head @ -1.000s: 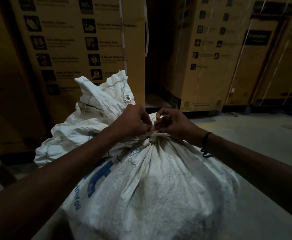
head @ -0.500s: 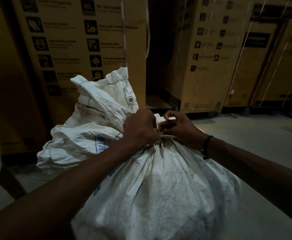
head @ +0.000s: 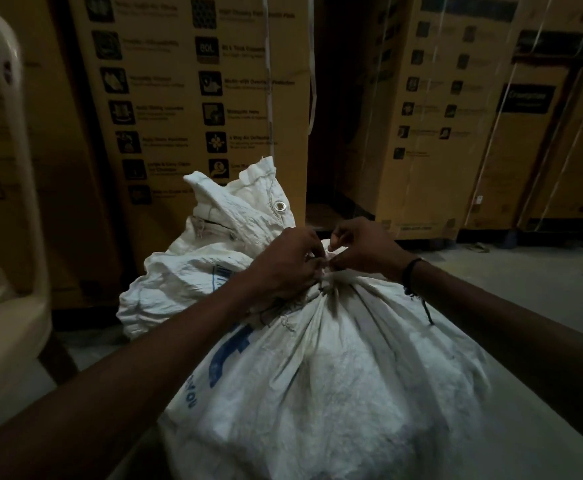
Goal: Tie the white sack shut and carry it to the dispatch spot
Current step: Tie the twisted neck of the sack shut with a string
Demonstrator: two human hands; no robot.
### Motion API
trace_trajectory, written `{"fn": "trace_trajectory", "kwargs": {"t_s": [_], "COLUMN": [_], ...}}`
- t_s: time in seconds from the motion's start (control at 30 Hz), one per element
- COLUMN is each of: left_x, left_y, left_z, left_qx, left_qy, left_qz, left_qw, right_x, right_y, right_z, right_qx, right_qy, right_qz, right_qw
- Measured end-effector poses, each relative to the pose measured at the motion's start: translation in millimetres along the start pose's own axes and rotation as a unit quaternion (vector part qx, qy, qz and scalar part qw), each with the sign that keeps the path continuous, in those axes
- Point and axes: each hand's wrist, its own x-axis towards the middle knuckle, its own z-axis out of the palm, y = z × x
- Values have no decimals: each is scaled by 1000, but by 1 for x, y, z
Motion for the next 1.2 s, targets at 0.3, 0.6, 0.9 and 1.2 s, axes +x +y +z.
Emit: {"fn": "trace_trajectory", "kwargs": {"t_s": [0.3, 0.6, 0.9, 1.2], "left_x": [0, 22, 34, 37], "left_y": [-18, -61, -64, -8], "left_z": [-43, -61, -71, -124], "left_qx": [65, -248, -378, -365], "left_qy": [320, 383, 301, 230], "left_qz": [-154, -354, -477, -560], "left_qw": [933, 816, 734, 707], "right_x": [11, 59, 106, 119], "right_y": [-14, -22, -43, -106], "right_z": [0, 17, 22, -21], "right_qx": [71, 202, 258, 302], "right_qy": [55, -16, -54, -152], "right_qz": [-30, -69, -23, 151], "right_qw": [995, 977, 964, 929]}}
